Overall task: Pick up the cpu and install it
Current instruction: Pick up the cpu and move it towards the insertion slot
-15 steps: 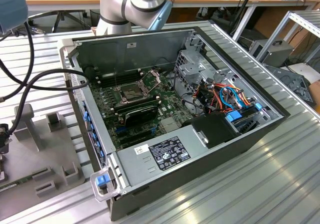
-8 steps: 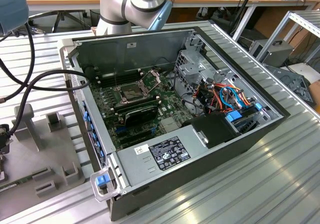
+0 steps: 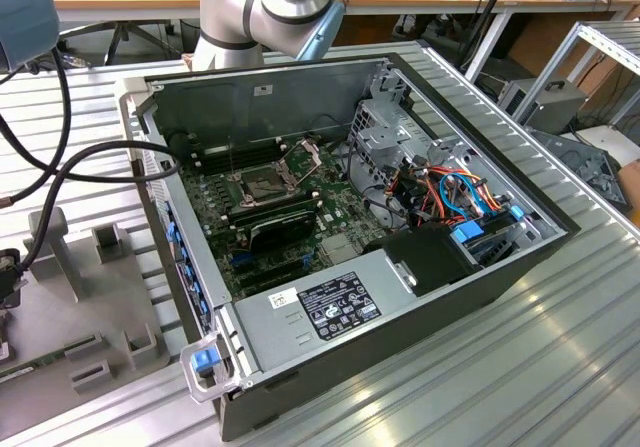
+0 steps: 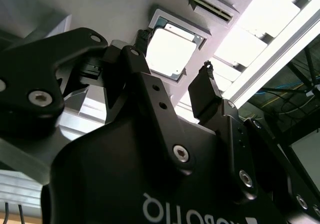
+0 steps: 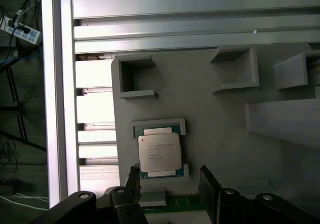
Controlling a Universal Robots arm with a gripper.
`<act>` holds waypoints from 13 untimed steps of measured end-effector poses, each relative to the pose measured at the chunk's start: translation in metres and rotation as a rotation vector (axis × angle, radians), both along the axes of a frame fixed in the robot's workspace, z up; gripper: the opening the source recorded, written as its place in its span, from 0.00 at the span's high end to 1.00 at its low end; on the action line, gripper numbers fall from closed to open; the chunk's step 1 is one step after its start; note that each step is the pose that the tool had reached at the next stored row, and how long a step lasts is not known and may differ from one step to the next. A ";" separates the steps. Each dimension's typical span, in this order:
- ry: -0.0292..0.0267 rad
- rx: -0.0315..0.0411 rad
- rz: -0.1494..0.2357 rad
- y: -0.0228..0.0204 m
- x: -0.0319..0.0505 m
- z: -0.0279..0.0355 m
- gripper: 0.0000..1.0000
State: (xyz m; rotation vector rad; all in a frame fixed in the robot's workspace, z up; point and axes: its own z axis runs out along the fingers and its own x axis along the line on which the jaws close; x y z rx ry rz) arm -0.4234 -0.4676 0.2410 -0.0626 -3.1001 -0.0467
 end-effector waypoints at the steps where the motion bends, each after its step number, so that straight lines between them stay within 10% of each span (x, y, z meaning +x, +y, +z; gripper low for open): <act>1: 0.0001 0.0000 0.000 -0.0001 0.0002 -0.0003 0.40; 13: 0.0000 0.0000 0.000 -0.0004 0.0018 -0.0020 0.40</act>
